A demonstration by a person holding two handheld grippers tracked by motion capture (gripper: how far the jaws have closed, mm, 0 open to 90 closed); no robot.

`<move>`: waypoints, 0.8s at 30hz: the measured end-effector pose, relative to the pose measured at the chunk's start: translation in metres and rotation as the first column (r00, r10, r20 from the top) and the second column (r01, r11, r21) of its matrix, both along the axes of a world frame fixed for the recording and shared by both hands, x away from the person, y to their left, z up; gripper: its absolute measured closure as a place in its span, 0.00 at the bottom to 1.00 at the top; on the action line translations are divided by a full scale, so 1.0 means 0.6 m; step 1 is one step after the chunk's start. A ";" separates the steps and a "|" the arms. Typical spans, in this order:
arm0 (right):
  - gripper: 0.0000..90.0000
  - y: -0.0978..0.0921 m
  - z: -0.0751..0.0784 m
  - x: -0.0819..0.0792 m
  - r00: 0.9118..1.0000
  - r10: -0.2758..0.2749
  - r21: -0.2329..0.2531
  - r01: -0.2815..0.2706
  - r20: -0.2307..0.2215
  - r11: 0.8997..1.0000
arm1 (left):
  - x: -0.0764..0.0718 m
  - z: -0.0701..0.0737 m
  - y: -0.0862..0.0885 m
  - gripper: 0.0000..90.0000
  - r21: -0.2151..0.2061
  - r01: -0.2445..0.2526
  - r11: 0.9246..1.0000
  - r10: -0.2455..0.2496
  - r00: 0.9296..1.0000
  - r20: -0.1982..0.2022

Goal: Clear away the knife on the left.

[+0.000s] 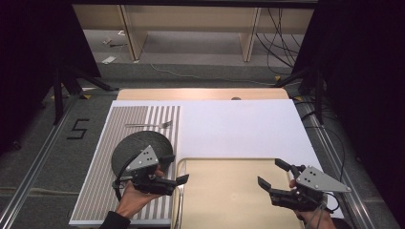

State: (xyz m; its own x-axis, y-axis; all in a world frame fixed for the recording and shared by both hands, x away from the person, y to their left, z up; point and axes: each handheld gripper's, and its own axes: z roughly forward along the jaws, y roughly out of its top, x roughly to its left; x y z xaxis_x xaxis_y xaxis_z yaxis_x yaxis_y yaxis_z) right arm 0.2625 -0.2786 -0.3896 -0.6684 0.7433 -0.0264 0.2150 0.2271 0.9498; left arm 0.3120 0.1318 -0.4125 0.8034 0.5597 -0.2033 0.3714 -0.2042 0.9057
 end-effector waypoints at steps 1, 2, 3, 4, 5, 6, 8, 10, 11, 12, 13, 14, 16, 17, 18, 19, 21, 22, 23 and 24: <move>0.24 0.000 0.000 0.000 1.000 0.000 -0.001 0.000 0.000 1.000 | -0.001 0.000 0.001 0.18 -0.003 -0.003 1.000 0.003 1.000 0.000; 0.24 0.000 0.000 -0.001 1.000 0.001 -0.003 -0.001 0.000 1.000 | -0.002 0.000 0.002 0.18 -0.006 -0.004 1.000 0.004 1.000 0.001; 0.24 0.000 0.001 -0.001 1.000 0.001 -0.003 -0.001 -0.001 1.000 | -0.004 0.000 0.003 0.18 -0.009 -0.006 1.000 0.006 1.000 0.002; 0.24 0.000 0.001 -0.001 1.000 0.003 -0.002 -0.003 -0.001 1.000 | -0.005 0.001 0.004 0.18 -0.009 -0.008 1.000 0.008 1.000 0.005; 0.24 0.001 0.001 -0.001 1.000 0.002 -0.002 -0.002 -0.002 1.000 | -0.007 0.001 0.005 0.18 -0.015 -0.010 1.000 0.010 1.000 0.004; 0.24 0.001 0.000 -0.001 1.000 0.003 -0.003 -0.003 0.000 1.000 | -0.009 0.002 0.007 0.18 -0.018 -0.012 1.000 0.012 1.000 0.007; 0.24 0.001 0.000 -0.001 1.000 0.004 -0.002 -0.004 -0.003 1.000 | -0.012 0.002 0.009 0.18 -0.023 -0.019 1.000 0.019 1.000 0.011; 0.24 0.001 0.000 -0.001 1.000 0.004 -0.001 -0.004 -0.004 1.000 | -0.016 0.001 0.010 0.18 -0.028 -0.026 0.999 0.026 1.000 0.011; 0.24 0.001 0.000 -0.001 1.000 0.004 0.000 -0.004 -0.004 1.000 | -0.018 0.000 0.010 0.18 -0.028 -0.030 0.999 0.031 0.999 0.011; 0.24 0.001 0.000 -0.001 1.000 0.004 -0.001 -0.004 -0.003 1.000 | -0.020 0.000 0.010 0.18 -0.027 -0.029 0.999 0.030 0.999 0.015; 0.24 0.001 0.000 -0.001 1.000 0.004 -0.002 -0.004 -0.003 1.000 | -0.021 0.000 0.011 0.18 -0.028 -0.028 0.999 0.028 0.999 0.015; 0.24 0.002 -0.001 -0.002 1.000 0.004 -0.001 -0.004 -0.004 1.000 | -0.021 0.000 0.011 0.18 -0.029 -0.030 0.999 0.030 0.999 0.015; 0.24 0.003 -0.001 -0.002 1.000 0.005 -0.002 -0.005 -0.006 1.000 | -0.021 0.000 0.011 0.18 -0.032 -0.031 0.999 0.031 0.999 0.014; 0.24 0.003 -0.001 -0.002 1.000 0.006 -0.002 -0.006 -0.006 1.000 | -0.020 0.000 0.011 0.18 -0.032 -0.032 0.999 0.033 0.999 0.013; 0.24 0.004 -0.002 -0.002 1.000 0.007 -0.002 -0.007 -0.007 1.000 | -0.020 -0.001 0.012 0.18 -0.031 -0.036 0.999 0.036 0.999 0.013; 0.24 0.004 -0.002 -0.002 1.000 0.008 -0.002 -0.008 -0.007 1.000 | -0.020 -0.001 0.012 0.18 -0.032 -0.034 0.999 0.035 0.999 0.013; 0.24 0.005 -0.002 -0.002 1.000 0.010 -0.003 -0.010 -0.007 1.000 | -0.019 -0.001 0.012 0.18 -0.032 -0.034 0.999 0.034 0.999 0.012; 0.24 0.005 -0.002 -0.002 1.000 0.010 -0.004 -0.010 -0.007 1.000 | -0.020 -0.001 0.011 0.18 -0.032 -0.033 0.999 0.033 0.999 0.013; 0.24 0.005 -0.002 -0.002 1.000 0.010 -0.003 -0.010 -0.007 1.000 | -0.020 -0.001 0.011 0.18 -0.033 -0.031 0.999 0.032 0.999 0.012; 0.24 0.005 -0.002 -0.002 1.000 0.010 -0.003 -0.010 -0.006 1.000 | -0.019 -0.001 0.010 0.18 -0.032 -0.031 0.999 0.031 0.999 0.012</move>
State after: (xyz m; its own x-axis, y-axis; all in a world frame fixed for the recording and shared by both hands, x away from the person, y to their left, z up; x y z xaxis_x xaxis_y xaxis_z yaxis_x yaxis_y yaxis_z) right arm 0.2611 -0.2758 -0.3906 -0.6757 0.7367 -0.0246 0.2188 0.2324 0.9477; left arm 0.3003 0.1381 -0.4134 0.7883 0.5778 -0.2115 0.3659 -0.1639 0.9161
